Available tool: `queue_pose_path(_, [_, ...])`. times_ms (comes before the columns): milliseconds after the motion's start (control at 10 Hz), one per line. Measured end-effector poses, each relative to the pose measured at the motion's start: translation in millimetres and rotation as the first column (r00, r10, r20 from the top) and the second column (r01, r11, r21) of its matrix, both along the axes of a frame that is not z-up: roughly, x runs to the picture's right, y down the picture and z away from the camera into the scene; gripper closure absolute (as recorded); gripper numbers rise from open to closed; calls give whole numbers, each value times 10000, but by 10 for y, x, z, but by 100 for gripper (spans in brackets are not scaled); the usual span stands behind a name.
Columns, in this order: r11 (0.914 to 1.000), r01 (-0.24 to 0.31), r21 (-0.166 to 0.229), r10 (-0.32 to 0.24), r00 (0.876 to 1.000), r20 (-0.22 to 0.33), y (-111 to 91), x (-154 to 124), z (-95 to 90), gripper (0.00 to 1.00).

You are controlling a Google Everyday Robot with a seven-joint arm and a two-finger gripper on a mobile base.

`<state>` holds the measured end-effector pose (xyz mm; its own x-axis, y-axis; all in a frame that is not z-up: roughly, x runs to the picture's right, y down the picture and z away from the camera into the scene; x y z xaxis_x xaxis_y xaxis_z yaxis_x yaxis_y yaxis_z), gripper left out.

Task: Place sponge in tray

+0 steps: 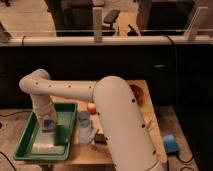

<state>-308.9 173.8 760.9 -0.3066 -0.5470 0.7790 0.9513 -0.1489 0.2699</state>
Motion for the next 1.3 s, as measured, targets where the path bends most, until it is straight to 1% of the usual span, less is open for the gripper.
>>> queue_pose_path(300, [9997, -102, -242, 98, 9998, -164, 50, 77, 93, 100])
queue_pose_path(1100, [9988, -105, -482, 95, 9997, -224, 78, 120, 156, 99])
queue_pose_path(1300, [9987, -63, -514, 51, 9997, -234, 81, 112, 158, 82])
